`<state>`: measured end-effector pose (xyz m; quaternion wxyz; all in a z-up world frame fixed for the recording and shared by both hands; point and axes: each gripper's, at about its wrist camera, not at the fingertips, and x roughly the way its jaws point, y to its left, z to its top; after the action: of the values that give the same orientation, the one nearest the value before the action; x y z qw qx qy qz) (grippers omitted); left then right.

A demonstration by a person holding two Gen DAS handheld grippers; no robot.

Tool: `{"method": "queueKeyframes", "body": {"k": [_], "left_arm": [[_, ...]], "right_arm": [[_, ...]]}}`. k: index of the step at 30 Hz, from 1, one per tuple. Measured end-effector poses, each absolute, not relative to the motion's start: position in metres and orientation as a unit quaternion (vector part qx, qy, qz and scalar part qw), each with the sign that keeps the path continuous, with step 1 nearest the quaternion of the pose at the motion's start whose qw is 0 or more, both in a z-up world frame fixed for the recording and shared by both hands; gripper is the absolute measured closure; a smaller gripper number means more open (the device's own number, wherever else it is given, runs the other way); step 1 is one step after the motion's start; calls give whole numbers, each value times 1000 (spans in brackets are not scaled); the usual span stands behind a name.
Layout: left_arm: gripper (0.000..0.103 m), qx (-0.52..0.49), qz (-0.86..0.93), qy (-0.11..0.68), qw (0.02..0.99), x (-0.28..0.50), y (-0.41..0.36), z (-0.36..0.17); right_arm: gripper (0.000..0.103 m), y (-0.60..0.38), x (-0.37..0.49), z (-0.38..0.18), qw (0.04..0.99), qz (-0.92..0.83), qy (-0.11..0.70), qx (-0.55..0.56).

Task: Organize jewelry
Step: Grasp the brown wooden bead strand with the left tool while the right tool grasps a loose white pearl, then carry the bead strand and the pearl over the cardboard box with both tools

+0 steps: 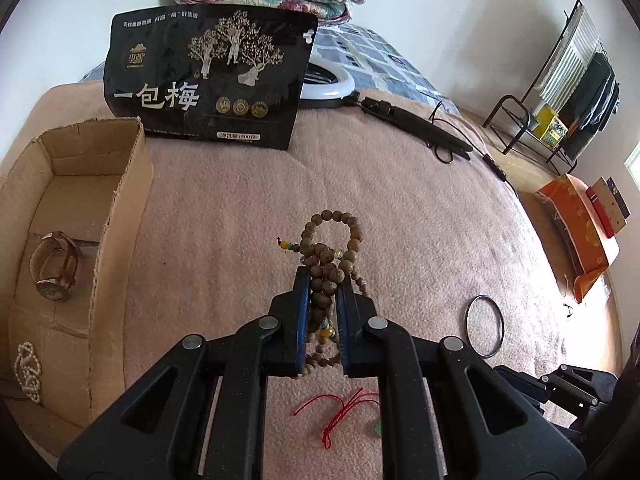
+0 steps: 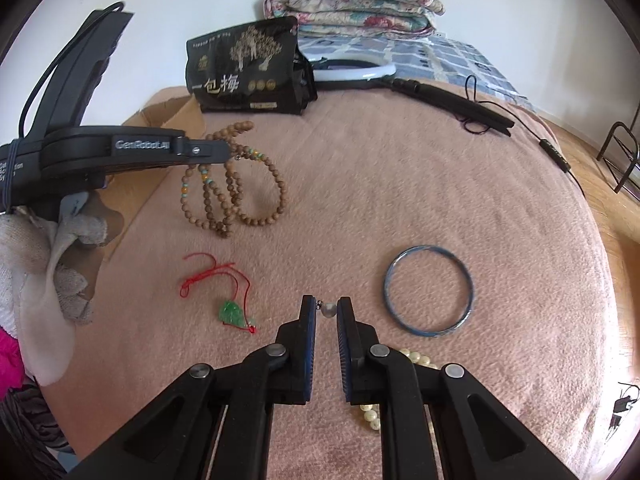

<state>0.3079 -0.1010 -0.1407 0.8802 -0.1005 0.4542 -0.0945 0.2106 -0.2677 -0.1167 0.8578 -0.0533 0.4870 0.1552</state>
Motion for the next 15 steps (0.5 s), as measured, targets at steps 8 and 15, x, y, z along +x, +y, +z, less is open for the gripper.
{"method": "queueKeyframes", "body": {"k": [8, 15], "left_arm": [[93, -118, -110, 418, 894, 289, -84, -99], [93, -126, -116, 394, 903, 274, -62, -69]], "right_arm": [[95, -273, 205, -87, 874, 144, 464, -35], [95, -265, 199, -62, 886, 141, 442, -21]]}}
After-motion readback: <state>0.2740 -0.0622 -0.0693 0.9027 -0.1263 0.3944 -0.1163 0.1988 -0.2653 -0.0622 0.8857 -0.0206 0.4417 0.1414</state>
